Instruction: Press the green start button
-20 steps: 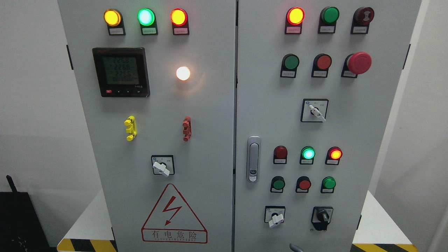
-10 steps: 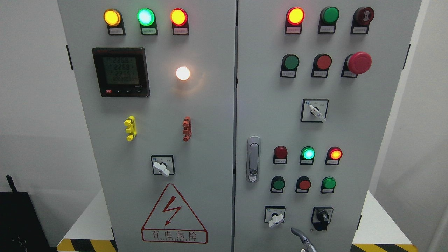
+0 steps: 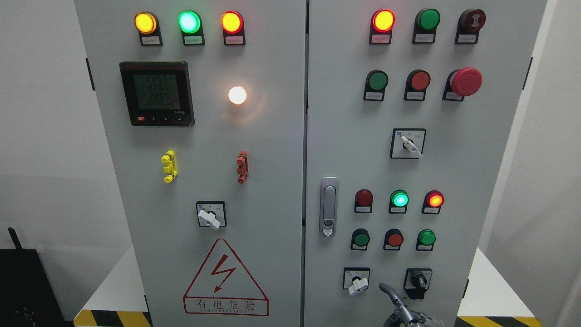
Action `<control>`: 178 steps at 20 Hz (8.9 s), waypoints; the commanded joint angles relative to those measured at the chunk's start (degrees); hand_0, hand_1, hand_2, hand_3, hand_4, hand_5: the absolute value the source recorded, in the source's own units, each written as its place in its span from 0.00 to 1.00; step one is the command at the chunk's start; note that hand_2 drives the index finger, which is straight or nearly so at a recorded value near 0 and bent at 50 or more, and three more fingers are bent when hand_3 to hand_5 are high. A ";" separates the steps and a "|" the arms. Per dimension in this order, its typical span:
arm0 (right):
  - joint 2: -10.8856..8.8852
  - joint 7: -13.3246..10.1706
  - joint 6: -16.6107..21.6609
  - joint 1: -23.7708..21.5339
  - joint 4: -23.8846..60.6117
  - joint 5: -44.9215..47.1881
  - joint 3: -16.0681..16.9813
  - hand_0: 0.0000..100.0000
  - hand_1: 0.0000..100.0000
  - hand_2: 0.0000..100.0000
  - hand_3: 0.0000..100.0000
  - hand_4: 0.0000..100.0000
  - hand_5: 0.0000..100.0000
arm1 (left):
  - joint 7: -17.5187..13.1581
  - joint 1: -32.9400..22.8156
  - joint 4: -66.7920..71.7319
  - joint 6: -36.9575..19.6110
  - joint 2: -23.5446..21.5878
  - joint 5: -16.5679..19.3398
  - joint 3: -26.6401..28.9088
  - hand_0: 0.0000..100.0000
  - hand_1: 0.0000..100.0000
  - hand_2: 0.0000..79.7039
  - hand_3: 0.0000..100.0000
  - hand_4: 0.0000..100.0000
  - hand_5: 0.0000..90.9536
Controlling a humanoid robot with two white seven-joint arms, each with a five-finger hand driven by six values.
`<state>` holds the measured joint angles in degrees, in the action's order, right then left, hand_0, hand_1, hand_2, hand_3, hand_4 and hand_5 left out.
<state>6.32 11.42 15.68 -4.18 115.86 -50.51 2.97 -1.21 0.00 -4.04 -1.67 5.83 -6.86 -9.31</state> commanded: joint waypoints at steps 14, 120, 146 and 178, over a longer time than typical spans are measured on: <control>0.53 -4.56 1.11 6.02 -5.20 -11.45 -0.68 0.46 0.37 0.00 0.65 0.62 0.44 | -0.03 -1.49 0.00 0.00 -0.02 0.00 -0.01 0.12 0.56 0.00 0.00 0.00 0.00; 0.88 -7.28 0.58 15.34 -13.20 -14.97 -1.03 0.57 0.35 0.00 0.61 0.59 0.42 | -0.03 -1.41 0.00 0.00 -0.02 0.00 -0.01 0.12 0.56 0.00 0.00 0.00 0.00; 0.36 -1.84 -3.72 6.82 -4.68 15.25 -4.81 0.70 0.27 0.00 0.48 0.44 0.25 | -0.03 -1.49 0.00 0.00 -0.02 0.00 -0.01 0.12 0.56 0.00 0.00 0.00 0.00; -1.49 4.40 -12.95 -6.11 4.29 46.46 -6.13 0.15 0.06 0.00 0.01 0.00 0.00 | -0.03 -1.49 0.00 0.00 -0.02 0.00 -0.01 0.12 0.56 0.00 0.00 0.00 0.00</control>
<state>4.93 15.20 2.52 -8.58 118.75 -6.44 -2.80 -1.20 0.00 -4.05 -1.67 5.80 -6.86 -9.31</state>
